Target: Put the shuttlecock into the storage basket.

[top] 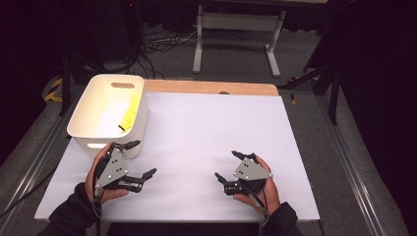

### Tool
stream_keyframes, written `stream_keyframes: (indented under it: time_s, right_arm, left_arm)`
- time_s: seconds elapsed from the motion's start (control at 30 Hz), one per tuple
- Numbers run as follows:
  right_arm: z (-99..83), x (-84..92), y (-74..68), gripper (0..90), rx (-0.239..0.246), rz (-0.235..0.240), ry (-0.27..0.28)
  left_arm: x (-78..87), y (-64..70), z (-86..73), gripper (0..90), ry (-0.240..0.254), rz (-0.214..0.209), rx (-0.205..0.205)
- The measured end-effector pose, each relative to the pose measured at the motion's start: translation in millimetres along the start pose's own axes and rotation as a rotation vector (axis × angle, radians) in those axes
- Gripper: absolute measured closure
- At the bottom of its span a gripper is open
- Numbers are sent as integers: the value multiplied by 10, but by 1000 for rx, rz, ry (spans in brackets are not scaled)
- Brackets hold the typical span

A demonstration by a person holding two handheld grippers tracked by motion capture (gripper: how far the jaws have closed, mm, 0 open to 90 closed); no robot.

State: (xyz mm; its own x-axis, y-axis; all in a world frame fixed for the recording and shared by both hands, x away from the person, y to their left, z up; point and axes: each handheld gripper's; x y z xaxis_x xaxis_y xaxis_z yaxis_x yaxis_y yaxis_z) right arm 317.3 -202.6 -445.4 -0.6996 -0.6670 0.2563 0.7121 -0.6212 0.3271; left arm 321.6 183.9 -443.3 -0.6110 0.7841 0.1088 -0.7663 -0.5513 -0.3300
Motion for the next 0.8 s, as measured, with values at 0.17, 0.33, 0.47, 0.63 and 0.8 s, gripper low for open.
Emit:
stream_keyframes:
  time_s: [0.17, 0.33, 0.47, 0.63, 0.8]
  right_arm:
    - [-3, 1, -16, 160, 3, -8, -2]
    - [-11, 5, -21, 160, 6, -22, -6]
    - [-7, 11, -35, 160, 17, -27, -8]
    - [-43, 39, -50, 161, 19, -36, -12]
    - [-84, 79, -35, 161, 2, -50, -10]
  left_arm:
    - [17, 10, -85, 72, -21, -5, 11]
    - [19, 8, -187, 69, -45, -10, 20]
    - [31, 2, -259, 67, -68, -7, 30]
    - [75, 0, -331, 65, -79, -1, 43]
    - [135, 2, -395, 66, -96, 14, 58]
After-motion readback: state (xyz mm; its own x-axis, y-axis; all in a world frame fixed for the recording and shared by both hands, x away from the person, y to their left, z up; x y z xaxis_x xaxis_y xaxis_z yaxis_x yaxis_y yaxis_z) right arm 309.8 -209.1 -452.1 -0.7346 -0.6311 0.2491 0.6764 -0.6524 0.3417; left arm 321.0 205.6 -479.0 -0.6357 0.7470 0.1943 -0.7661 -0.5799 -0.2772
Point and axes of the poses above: each handheld gripper's, and its own axes: x roughly backward along the jaws, z roughly out of its top, y roughly to its right, and after that the axes turned 11 degrees about y, right-handed
